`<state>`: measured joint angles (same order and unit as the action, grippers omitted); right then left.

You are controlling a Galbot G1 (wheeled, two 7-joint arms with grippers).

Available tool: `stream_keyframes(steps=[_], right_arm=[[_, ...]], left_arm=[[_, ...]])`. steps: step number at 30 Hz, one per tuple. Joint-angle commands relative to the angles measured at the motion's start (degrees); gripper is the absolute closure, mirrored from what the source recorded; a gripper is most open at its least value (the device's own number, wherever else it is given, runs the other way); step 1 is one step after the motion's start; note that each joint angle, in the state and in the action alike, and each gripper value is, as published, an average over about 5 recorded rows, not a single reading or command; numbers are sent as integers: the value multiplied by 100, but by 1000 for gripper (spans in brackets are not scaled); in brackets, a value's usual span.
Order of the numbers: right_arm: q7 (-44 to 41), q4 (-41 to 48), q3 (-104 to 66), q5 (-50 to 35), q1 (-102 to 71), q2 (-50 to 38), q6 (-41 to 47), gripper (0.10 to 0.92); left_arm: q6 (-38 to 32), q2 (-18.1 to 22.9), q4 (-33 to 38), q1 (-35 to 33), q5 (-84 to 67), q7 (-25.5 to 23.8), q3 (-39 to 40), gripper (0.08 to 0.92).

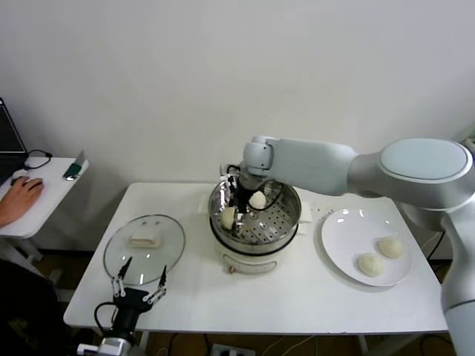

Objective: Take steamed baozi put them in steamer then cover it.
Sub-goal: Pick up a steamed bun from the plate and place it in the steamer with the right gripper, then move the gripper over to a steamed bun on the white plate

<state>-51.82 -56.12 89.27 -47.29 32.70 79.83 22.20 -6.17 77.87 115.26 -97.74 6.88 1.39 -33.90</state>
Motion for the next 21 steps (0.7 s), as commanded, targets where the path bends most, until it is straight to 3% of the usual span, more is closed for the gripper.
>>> stream_keyframes(steps=[1, 7, 12, 21], right_arm=[[-14, -88, 6, 24, 74, -76, 5, 205], [-299, -768, 108, 26, 799, -844, -122, 203], [-535, -1577, 323, 82, 1565, -1995, -280, 203], [-779, -2650, 717, 1143, 2060, -4044, -473, 203]], left_arm=[[-4, 10, 12, -6, -5, 1, -5, 177], [-5, 10, 30, -12, 3, 6, -7, 177], [-10, 2, 21, -6, 7, 9, -5, 177], [6, -18, -17, 34, 11, 10, 5, 177]])
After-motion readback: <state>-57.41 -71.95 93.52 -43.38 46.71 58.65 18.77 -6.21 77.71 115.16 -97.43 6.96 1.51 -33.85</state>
